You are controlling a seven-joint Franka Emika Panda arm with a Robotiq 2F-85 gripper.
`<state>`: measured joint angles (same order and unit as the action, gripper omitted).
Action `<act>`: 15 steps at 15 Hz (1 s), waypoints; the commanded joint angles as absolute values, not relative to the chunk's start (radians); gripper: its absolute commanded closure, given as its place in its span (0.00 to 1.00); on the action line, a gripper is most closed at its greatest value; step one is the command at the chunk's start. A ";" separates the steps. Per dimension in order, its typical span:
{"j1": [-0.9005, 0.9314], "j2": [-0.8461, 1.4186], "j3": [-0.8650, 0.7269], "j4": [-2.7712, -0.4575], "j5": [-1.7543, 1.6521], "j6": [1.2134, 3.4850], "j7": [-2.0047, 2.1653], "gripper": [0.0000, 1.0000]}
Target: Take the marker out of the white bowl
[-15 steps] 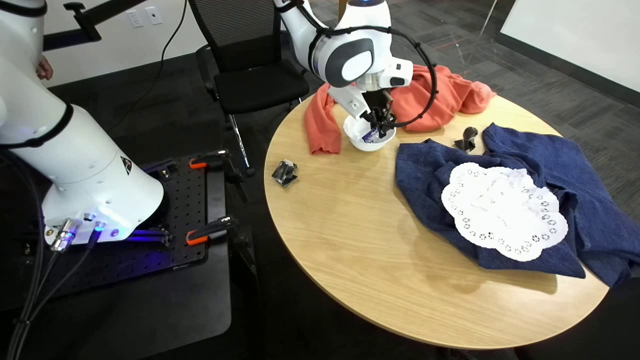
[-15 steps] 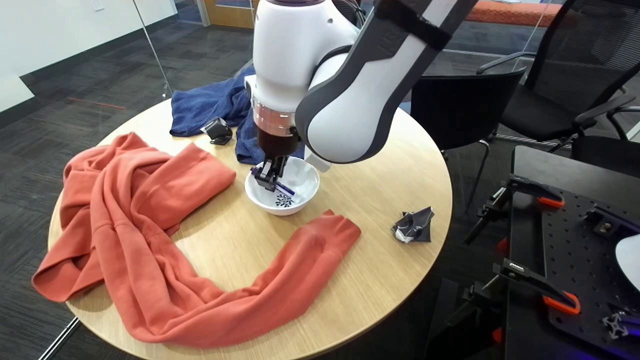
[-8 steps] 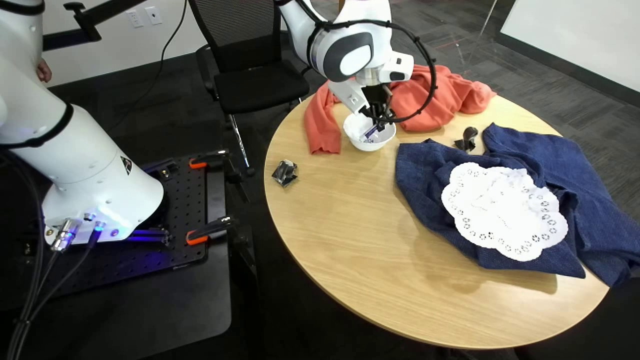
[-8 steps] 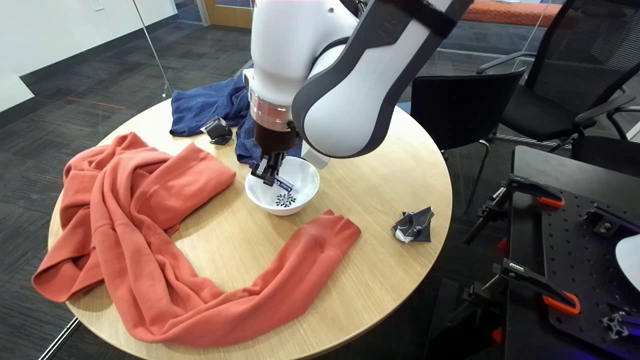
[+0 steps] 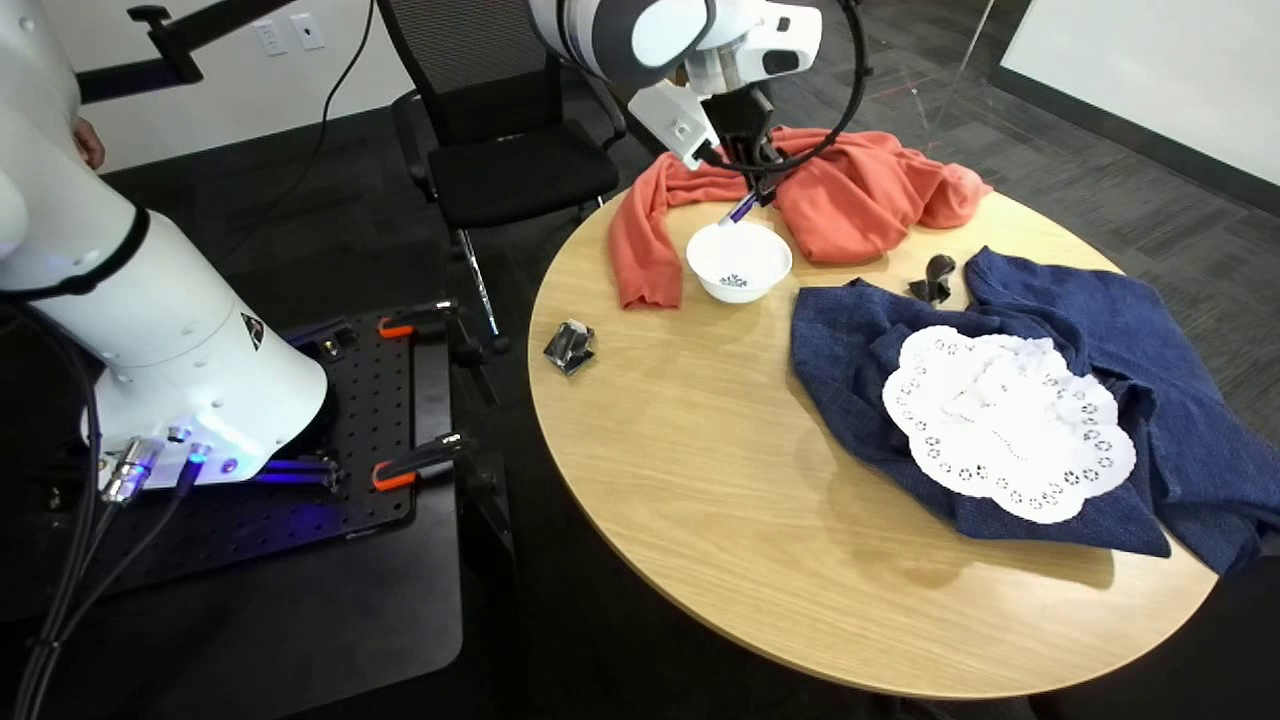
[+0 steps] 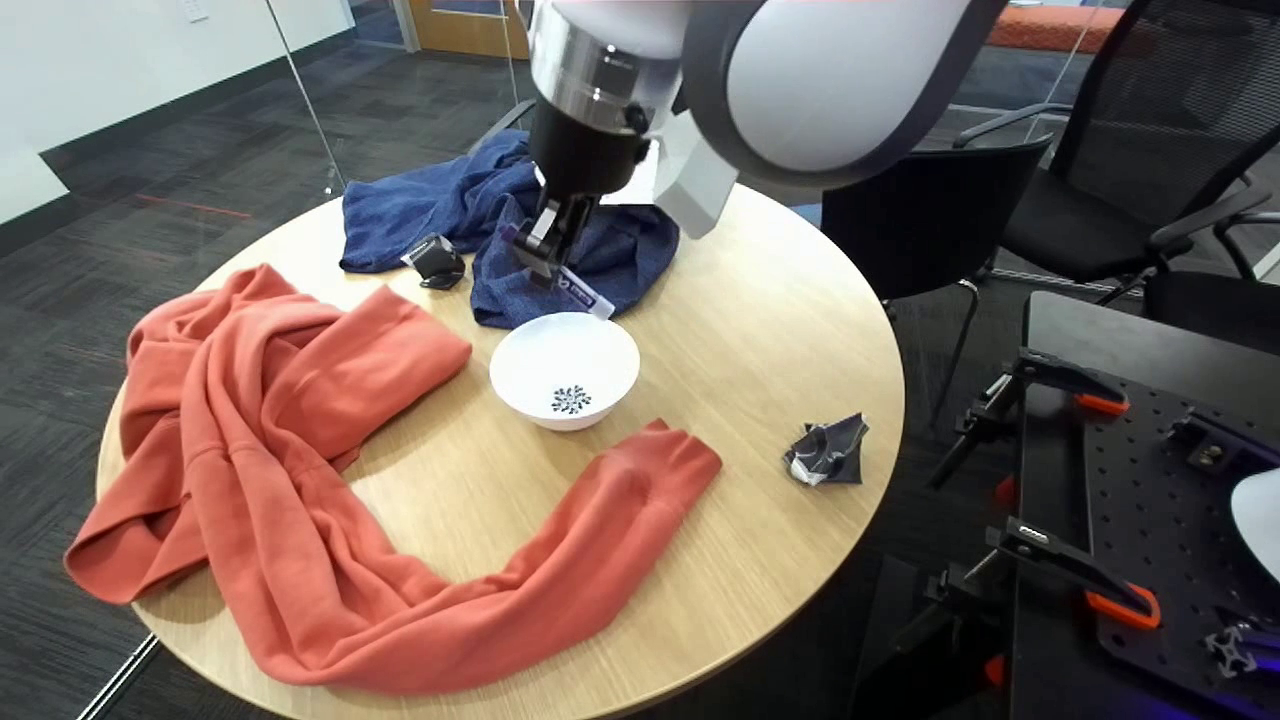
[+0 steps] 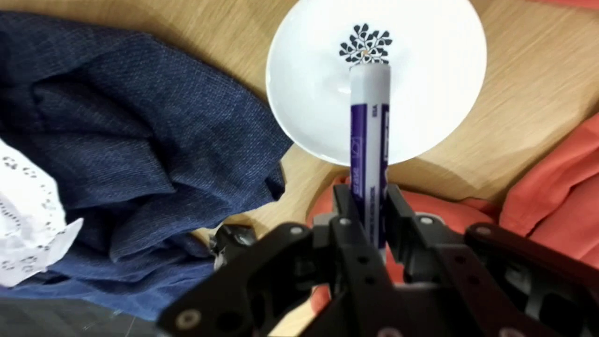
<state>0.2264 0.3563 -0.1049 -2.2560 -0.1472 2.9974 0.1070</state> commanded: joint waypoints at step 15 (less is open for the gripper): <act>0.257 0.195 -0.373 -2.538 -0.468 3.001 0.045 0.95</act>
